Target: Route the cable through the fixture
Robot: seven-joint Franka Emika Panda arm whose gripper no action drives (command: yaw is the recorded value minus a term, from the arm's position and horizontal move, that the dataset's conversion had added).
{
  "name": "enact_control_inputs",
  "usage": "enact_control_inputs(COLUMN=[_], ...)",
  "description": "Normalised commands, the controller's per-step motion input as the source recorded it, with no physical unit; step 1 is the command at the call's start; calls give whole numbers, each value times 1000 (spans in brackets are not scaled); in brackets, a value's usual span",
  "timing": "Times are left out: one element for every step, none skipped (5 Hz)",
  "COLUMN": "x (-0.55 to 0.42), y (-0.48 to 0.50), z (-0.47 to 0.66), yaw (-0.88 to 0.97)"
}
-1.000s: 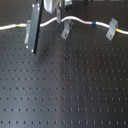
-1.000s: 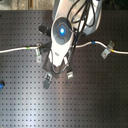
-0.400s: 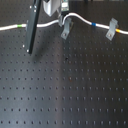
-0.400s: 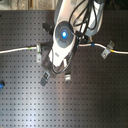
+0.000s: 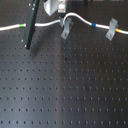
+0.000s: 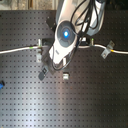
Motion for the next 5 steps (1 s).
enact_control_inputs(x=[75, 31, 38, -391, -235], y=[-484, -465, -220, -291, -126], z=[-82, -214, -267, -38, 86], yaw=[223, 209, 180, 0, -540])
